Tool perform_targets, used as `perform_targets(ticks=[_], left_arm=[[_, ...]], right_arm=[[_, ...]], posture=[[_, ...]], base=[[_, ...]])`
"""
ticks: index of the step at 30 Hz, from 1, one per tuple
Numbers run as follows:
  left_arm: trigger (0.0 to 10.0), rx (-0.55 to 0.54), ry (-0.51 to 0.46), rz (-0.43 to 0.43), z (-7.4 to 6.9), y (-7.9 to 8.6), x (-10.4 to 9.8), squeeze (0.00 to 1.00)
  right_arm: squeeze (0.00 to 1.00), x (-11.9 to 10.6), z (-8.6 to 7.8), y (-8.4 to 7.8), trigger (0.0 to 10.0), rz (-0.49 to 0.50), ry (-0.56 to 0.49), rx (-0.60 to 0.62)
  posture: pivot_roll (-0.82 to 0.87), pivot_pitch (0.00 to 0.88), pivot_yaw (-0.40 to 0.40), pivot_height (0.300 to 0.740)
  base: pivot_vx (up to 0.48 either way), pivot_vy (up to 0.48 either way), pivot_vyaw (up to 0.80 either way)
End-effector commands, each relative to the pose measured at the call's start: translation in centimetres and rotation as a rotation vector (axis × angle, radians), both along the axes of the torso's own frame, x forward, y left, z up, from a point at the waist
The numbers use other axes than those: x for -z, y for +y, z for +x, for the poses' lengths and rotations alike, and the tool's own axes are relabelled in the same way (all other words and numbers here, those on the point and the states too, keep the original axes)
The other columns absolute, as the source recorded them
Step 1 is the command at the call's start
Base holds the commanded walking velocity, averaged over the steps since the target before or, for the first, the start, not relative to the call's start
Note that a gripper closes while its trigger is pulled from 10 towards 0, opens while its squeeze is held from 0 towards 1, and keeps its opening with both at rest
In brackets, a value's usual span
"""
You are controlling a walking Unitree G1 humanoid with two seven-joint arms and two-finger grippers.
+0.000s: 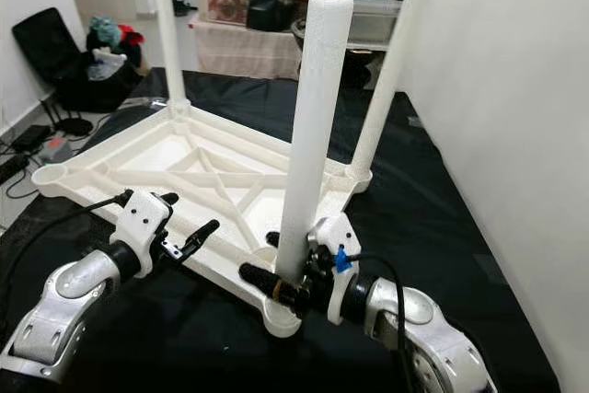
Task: Building children table
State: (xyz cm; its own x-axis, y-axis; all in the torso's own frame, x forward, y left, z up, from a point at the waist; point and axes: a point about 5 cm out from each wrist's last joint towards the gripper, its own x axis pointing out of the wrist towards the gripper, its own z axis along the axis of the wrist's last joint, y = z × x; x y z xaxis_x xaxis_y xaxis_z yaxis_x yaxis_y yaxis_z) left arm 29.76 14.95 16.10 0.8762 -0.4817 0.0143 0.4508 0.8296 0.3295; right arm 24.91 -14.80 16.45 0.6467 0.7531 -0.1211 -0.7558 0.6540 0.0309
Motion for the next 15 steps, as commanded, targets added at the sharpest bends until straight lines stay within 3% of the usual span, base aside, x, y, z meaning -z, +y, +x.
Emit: perform_targets(ticks=[1,2,3,5,8,9,10,11,13,14,15], left_arm=[[10.0,0.006,-0.015,0.021,0.2,0.1,-0.3,0.0],[10.0,0.008,-0.039,0.026,0.5,0.3,-1.0,0.0],[10.0,-0.005,-0.093,0.035,1.1,0.6,-2.5,0.0],[10.0,-0.015,-0.13,0.041,1.5,0.8,-3.5,0.0],[10.0,-0.11,-0.35,0.053,3.2,1.4,-9.8,0.0],[10.0,-0.135,-0.399,0.05,3.5,1.5,-11.2,0.0],[10.0,-0.135,-0.399,0.05,3.5,1.5,-11.2,0.0],[10.0,-0.185,-0.506,0.014,4.0,1.4,-14.7,0.0],[10.0,-0.185,-0.506,0.014,4.0,1.4,-14.7,0.0],[10.0,-0.238,-0.647,-0.028,4.1,1.2,-19.4,0.0],[10.0,-0.29,-0.826,-0.075,3.4,0.9,-25.3,0.0]], right_arm=[[0.0,0.3,0.7,-0.4,10.0,-0.019,-0.007,0.057],[0.0,0.4,1.2,-0.7,4.6,-0.013,-0.004,0.107],[0.0,0.5,2.0,-1.4,0.0,-0.019,-0.001,0.2],[0.0,0.7,2.4,-1.9,0.0,-0.025,0.003,0.26],[0.0,2.9,4.5,-5.7,0.0,-0.135,0.158,0.725],[0.0,3.5,4.6,-6.4,0.0,-0.155,0.193,0.813],[0.0,3.5,4.6,-6.4,0.0,-0.155,0.193,0.813],[0.0,4.0,4.6,-7.7,0.0,-0.161,0.213,0.938],[0.0,4.0,4.6,-7.7,0.0,-0.161,0.213,0.938],[0.0,4.6,4.5,-8.8,0.0,-0.162,0.24,1.043],[0.0,4.9,4.5,-9.6,2.4,-0.185,0.252,1.125]], posture=[[0.1,0.0,-0.087,0.74],[0.1,0.0,-0.09,0.74],[0.1,0.0,-0.093,0.74],[0.1,0.0,-0.093,0.74],[0.11,0.0,-0.107,0.74],[0.11,0.0,-0.107,0.74],[0.11,0.0,-0.107,0.74],[0.13,0.0,-0.129,0.74],[0.13,0.0,-0.129,0.74],[0.14,0.0,-0.142,0.74],[0.14,0.0,-0.145,0.74]], base=[[0.0,0.0,0.0],[0.0,0.0,0.0],[0.0,0.0,0.0],[0.0,0.0,0.0],[0.0,0.0,0.0],[0.0,0.0,0.0],[0.0,0.0,0.0],[0.0,0.0,0.0],[0.0,0.0,0.0],[0.0,0.0,0.0],[0.0,0.0,0.0]])
